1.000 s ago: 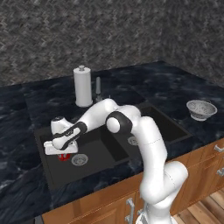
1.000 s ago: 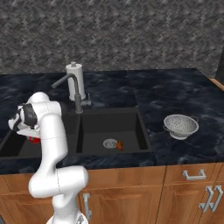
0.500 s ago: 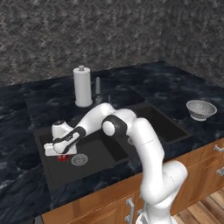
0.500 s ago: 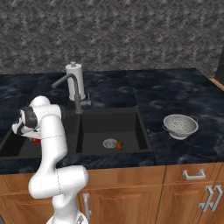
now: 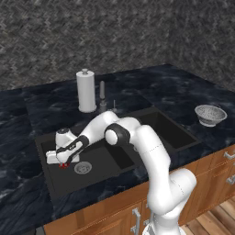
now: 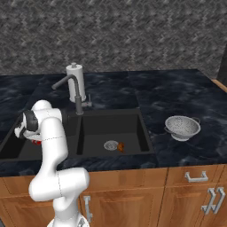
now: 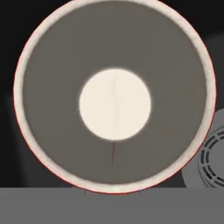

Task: Pick the colander and mug and place them in the sink. Then turn on the water.

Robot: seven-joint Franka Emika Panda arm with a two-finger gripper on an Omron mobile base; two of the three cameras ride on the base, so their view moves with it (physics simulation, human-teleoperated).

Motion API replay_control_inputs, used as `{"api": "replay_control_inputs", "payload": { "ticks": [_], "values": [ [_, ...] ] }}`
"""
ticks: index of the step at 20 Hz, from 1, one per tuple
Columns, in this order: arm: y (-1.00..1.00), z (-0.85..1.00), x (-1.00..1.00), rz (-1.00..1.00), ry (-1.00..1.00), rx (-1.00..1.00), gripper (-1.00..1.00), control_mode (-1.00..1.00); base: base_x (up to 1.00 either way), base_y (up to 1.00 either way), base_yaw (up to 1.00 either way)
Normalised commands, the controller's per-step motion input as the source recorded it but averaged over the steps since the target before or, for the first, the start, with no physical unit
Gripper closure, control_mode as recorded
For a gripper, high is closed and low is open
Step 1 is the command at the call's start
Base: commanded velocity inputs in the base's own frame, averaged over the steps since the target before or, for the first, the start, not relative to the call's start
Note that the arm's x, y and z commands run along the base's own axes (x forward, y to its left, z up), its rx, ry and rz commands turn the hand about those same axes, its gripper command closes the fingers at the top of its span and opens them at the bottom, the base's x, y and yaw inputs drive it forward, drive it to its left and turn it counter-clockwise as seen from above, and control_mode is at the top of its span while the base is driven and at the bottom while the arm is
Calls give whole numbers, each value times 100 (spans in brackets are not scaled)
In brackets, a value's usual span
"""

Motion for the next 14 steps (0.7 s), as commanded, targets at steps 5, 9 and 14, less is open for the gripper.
{"api": "replay_control_inputs", "payload": {
  "ticks": [5, 9, 14],
  "values": [
    [55, -18, 16, 0, -1, 0, 100, -100, 0, 0, 0],
    [65, -22, 17, -2, 1, -1, 100, -100, 0, 0, 0],
    [52, -34, 26, 0, 5, -2, 100, -100, 0, 0, 0]
  ]
}}
